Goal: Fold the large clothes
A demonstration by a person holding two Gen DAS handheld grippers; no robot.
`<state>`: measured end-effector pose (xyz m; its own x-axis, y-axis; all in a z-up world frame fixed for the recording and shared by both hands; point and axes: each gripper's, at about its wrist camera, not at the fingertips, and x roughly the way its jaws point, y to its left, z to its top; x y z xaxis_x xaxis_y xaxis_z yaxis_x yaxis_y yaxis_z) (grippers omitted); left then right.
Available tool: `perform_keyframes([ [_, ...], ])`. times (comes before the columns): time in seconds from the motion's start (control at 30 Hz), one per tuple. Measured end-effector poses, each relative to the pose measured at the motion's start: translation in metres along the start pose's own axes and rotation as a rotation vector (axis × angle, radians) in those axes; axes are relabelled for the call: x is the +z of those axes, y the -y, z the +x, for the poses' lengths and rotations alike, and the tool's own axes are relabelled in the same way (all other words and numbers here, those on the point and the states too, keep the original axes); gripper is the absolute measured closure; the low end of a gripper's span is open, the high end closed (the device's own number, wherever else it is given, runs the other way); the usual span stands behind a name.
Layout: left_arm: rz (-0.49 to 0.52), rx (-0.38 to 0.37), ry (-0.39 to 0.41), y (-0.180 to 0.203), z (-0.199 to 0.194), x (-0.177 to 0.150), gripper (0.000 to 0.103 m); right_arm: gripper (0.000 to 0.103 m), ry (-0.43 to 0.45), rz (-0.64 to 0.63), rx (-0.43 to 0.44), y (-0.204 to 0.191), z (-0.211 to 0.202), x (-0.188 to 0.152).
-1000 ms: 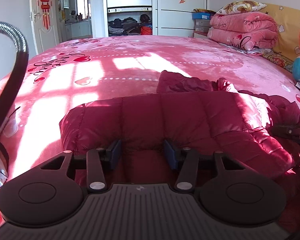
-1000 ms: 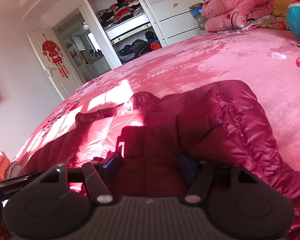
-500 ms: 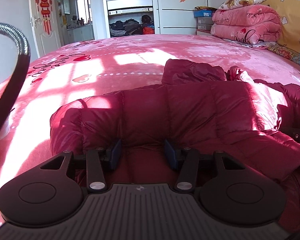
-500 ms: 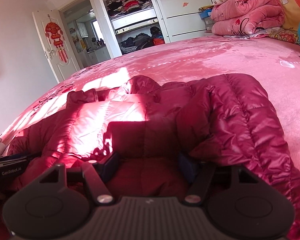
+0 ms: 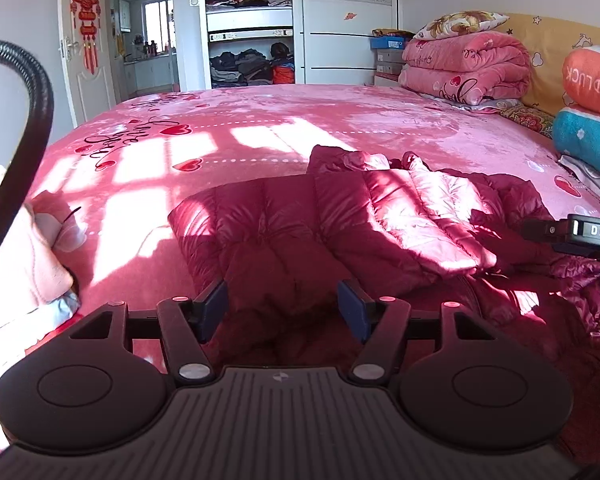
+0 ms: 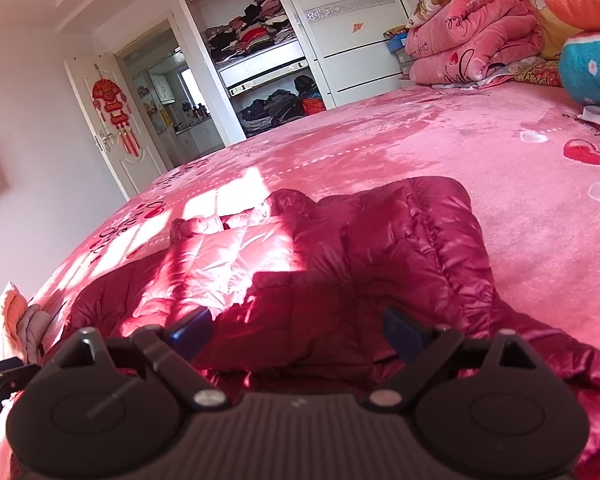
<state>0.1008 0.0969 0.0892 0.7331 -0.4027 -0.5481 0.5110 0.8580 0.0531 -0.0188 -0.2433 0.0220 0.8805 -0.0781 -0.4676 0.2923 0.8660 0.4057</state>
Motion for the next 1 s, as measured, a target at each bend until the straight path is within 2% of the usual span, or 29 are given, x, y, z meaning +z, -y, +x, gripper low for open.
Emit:
perform_keyframes([
  [0.2, -0.023, 0.0, -0.044, -0.011, -0.056, -0.031, 0.021, 0.011, -0.008, 0.013, -0.029, -0.002, -0.039, -0.014],
  [0.43, -0.061, -0.028, -0.103, -0.027, -0.106, -0.065, 0.004, 0.011, -0.005, 0.016, -0.032, -0.008, -0.089, -0.026],
  [0.7, -0.129, -0.078, -0.178, -0.05, -0.142, -0.094, 0.003, 0.011, 0.03, -0.005, -0.085, -0.007, -0.153, -0.029],
  [0.87, -0.184, -0.101, -0.199, -0.067, -0.158, -0.107, 0.003, 0.011, 0.057, 0.017, -0.135, 0.016, -0.206, -0.03],
  [1.0, -0.188, -0.105, -0.196, -0.072, -0.17, -0.119, 0.003, 0.011, 0.018, 0.04, -0.184, 0.046, -0.238, -0.039],
])
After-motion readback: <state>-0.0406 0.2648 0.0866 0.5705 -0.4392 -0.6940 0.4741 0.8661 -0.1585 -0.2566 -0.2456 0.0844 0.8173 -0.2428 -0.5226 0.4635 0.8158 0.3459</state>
